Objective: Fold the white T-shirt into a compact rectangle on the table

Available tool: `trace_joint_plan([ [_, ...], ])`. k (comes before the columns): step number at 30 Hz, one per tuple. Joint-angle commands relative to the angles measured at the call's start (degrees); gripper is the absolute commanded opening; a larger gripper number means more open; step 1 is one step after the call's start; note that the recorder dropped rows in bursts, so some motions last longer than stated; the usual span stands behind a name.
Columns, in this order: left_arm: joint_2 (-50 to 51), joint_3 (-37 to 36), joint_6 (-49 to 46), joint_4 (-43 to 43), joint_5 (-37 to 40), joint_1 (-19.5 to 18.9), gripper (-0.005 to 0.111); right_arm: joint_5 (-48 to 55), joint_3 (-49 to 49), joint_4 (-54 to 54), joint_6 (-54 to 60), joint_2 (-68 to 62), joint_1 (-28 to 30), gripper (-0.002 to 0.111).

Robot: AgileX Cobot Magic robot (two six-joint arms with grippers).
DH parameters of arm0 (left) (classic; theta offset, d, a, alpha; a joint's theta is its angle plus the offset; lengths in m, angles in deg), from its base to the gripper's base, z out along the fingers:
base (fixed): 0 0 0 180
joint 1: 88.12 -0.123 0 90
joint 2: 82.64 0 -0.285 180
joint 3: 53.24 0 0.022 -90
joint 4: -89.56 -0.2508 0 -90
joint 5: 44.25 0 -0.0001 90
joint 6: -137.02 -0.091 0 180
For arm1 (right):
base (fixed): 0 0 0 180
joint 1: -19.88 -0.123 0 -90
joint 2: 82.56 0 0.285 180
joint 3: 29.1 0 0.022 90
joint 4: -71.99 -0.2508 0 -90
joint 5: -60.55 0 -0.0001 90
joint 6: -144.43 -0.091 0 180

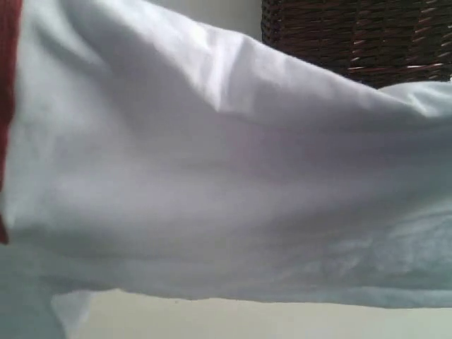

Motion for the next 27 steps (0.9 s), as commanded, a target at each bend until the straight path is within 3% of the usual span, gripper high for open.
trace_joint_plan([
  [1,-2.28,0.42,0.97,8.85,1.03,-0.16,0.0,-0.23,-0.48,-0.55,-1.49,3.81,0.33,0.0],
  [11,-3.74,-10.78,3.48,15.73,1.03,-0.16,0.0,-0.23,8.97,0.94,-7.0,7.86,0.33,0.0],
  [22,-12.49,-13.33,6.16,15.95,1.03,-0.16,0.0,-0.23,16.87,-0.1,-9.33,18.03,0.33,0.0],
  [27,-13.16,-19.55,9.1,17.58,1.03,-0.16,0.0,-0.23,23.19,-3.69,-8.7,18.63,0.33,0.0],
])
